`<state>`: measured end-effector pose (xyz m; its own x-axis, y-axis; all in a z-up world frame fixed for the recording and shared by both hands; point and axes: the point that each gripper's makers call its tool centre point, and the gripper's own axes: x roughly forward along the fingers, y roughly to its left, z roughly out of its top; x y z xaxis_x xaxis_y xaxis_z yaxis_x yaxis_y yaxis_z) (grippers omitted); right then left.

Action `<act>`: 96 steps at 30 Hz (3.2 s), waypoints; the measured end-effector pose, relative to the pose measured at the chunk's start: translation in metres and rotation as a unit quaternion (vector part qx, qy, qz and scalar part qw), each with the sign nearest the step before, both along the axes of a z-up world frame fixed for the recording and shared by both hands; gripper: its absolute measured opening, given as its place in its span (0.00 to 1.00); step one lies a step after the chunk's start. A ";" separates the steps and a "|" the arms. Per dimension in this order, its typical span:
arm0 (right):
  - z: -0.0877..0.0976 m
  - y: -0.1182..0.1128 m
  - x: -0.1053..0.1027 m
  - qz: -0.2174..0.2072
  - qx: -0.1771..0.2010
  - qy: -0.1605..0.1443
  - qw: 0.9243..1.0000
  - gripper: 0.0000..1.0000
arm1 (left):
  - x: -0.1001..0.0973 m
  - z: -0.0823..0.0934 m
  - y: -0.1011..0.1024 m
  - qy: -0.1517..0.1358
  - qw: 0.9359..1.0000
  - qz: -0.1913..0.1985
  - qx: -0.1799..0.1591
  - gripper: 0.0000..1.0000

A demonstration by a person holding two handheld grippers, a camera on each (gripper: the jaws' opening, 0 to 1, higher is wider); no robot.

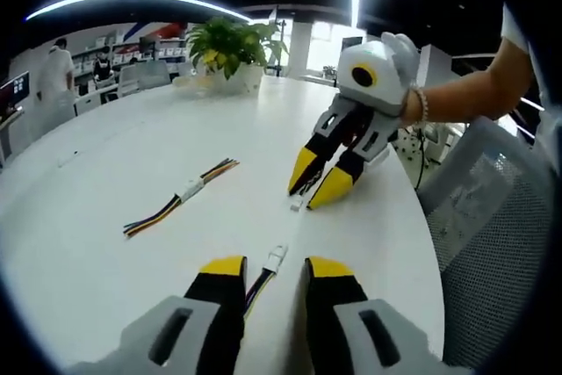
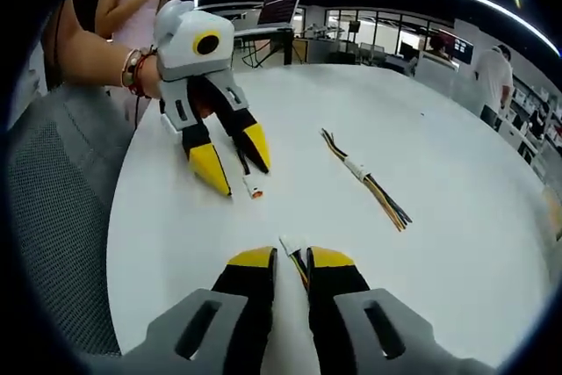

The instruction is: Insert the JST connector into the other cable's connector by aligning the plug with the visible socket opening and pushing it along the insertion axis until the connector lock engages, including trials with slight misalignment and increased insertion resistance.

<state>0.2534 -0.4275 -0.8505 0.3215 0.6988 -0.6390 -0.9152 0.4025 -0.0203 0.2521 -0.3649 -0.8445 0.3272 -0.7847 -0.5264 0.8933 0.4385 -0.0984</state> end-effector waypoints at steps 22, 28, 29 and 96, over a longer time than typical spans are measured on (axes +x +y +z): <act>0.000 0.000 -0.001 -0.009 0.011 -0.005 1.000 0.08 | 0.004 -0.002 0.003 -0.024 1.000 -0.001 0.010 0.02; 0.000 0.001 -0.001 -0.008 0.015 -0.011 1.000 0.05 | 0.004 -0.002 0.003 -0.033 0.999 -0.003 0.014 0.01; 0.000 0.001 -0.001 -0.008 0.015 -0.013 1.000 0.05 | 0.004 -0.002 0.003 -0.033 0.999 -0.003 0.014 0.01; 0.020 0.040 -0.007 0.047 -0.017 -0.025 0.998 0.03 | 0.001 0.014 -0.004 -0.074 0.994 -0.051 0.054 0.01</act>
